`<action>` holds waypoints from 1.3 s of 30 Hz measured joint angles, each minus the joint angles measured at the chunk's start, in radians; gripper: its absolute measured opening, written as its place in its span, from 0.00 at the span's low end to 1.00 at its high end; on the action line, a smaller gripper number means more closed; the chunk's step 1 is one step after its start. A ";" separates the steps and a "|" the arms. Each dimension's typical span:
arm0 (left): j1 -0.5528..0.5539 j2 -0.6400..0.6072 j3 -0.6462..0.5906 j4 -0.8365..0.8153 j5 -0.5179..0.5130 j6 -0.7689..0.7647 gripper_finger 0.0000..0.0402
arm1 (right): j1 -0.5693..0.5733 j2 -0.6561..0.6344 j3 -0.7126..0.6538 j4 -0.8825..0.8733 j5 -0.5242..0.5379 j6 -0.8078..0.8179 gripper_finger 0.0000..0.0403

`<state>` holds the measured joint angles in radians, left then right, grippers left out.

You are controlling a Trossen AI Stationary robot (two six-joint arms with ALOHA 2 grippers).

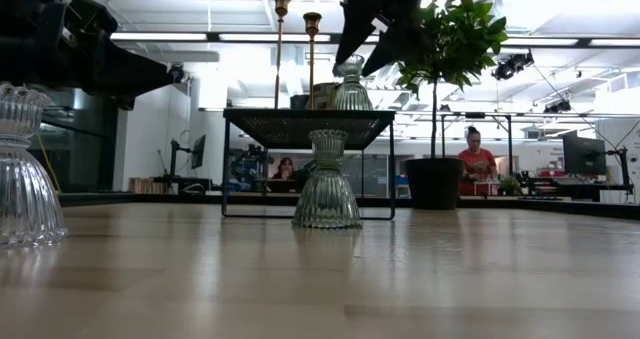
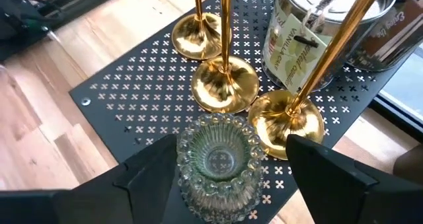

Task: Pick & Place candle stick holders
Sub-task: Put the transparent candle holder on the shelf

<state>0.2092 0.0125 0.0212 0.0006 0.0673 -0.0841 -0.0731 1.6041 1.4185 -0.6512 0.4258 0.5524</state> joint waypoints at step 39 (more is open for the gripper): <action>0.000 0.000 0.000 0.000 0.000 0.000 0.31 | 0.396 -0.293 -0.342 -0.008 -0.078 0.104 0.58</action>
<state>0.2090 0.0124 0.0208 0.0010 0.0674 -0.0841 0.3225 1.3113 1.0762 -0.6588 0.3479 0.6564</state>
